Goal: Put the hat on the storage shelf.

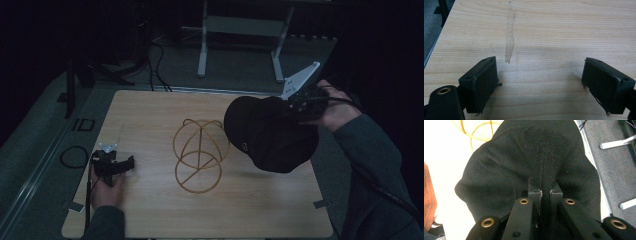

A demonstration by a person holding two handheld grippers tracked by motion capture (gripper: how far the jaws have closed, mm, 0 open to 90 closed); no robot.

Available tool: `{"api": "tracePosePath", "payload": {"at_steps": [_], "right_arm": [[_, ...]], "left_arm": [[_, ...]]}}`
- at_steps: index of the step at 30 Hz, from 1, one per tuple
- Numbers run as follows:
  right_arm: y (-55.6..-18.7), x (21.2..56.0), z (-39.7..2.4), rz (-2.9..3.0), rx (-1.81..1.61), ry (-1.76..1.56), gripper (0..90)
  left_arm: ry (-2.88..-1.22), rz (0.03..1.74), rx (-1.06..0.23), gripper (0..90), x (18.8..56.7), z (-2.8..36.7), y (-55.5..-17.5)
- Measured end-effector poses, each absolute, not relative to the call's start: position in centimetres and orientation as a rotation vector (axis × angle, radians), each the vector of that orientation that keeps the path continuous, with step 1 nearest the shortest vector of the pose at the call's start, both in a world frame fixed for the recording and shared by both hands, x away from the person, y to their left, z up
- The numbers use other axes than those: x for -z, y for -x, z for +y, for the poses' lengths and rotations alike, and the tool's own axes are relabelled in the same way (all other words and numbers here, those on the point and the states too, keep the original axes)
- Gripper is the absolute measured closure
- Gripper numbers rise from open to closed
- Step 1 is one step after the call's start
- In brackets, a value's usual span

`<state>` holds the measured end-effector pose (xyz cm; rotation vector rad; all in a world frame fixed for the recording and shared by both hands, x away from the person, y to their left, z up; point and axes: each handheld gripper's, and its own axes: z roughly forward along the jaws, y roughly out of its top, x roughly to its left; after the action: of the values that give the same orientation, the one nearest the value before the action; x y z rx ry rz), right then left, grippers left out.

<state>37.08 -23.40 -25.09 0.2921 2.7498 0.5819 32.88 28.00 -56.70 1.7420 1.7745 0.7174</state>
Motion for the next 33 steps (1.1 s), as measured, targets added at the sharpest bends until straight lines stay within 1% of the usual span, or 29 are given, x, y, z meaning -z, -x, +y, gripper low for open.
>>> {"api": "tracePosePath", "payload": {"at_steps": [22, 33], "right_arm": [[-36.4, 23.9, -21.9, 2.751, -0.637, -0.203, 85.1], [-36.1, 23.0, -20.5, 2.746, -0.670, -0.143, 85.1]], "left_arm": [[-1.742, 1.774, -0.717, 13.1, 56.7, 28.0, -32.9], [-1.742, 1.775, -0.717, 13.1, 56.7, 28.0, -32.9]]}}
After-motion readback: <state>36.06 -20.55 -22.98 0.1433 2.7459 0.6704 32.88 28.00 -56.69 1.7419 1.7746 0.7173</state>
